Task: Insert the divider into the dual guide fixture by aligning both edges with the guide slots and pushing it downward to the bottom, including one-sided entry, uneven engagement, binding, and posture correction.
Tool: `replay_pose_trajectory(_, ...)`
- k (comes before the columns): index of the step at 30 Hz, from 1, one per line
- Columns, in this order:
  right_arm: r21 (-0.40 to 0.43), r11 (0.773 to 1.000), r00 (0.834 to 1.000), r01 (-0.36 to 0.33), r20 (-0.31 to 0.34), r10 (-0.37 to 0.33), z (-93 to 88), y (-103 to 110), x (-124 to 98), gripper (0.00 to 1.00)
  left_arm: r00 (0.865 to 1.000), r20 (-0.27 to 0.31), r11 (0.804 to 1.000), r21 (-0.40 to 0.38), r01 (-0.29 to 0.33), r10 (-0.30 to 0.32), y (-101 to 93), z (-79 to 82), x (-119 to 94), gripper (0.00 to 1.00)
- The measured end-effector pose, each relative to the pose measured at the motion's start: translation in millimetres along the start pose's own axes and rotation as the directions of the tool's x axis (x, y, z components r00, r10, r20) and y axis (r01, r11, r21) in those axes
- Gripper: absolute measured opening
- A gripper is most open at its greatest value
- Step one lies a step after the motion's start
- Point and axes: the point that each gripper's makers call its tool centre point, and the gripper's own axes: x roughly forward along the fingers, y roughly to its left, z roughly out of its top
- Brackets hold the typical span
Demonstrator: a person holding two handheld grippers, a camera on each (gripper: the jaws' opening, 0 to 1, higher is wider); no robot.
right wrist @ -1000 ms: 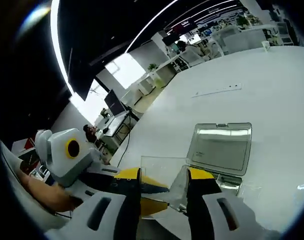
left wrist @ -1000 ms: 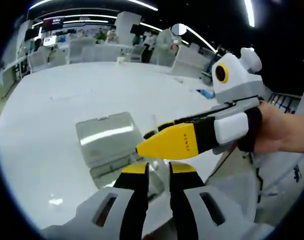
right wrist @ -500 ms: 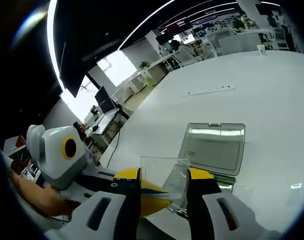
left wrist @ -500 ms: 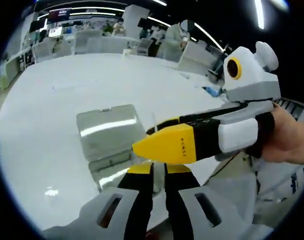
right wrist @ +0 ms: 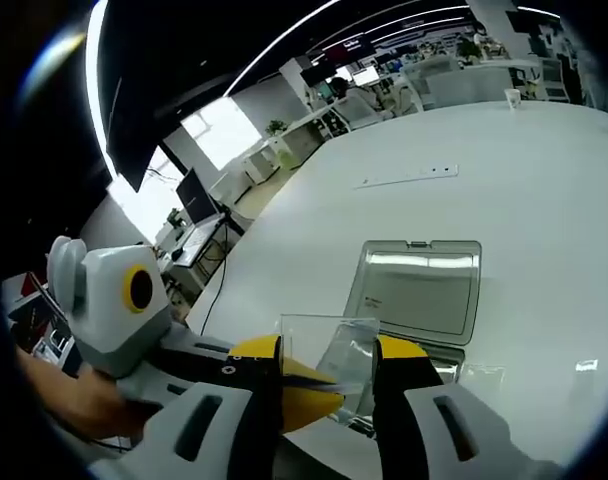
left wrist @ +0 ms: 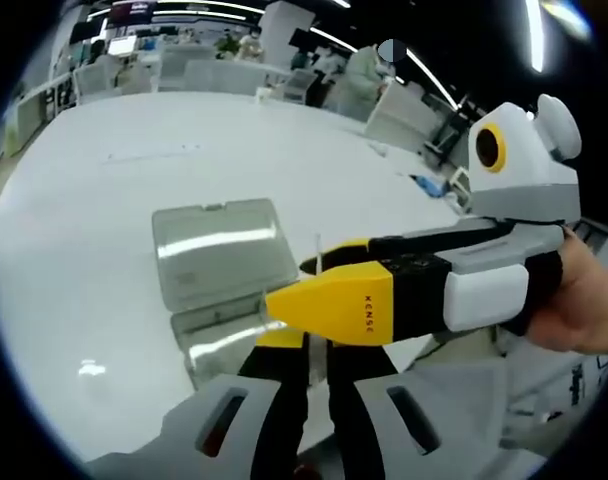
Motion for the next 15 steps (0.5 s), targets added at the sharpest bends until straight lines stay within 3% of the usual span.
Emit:
replay_pose_trajectory(6, -0.002, 1.000, 1.000, 0.016, -0.002, -0.016, -0.4, -0.5, 0.3, 0.30, 1.000, -0.002, 1.000, -0.011, 0.004, -0.004, 1.5, -0.6, 0.8, 0.03)
replay_pose_trajectory(15, 0.006, 1.000, 1.000, 0.018, -0.019, -0.018, -4.4, -1.0, 0.8, 0.31, 0.998, -0.029, 0.998, -0.010, 0.057, -0.057, -0.6, -4.9, 0.6, 0.02)
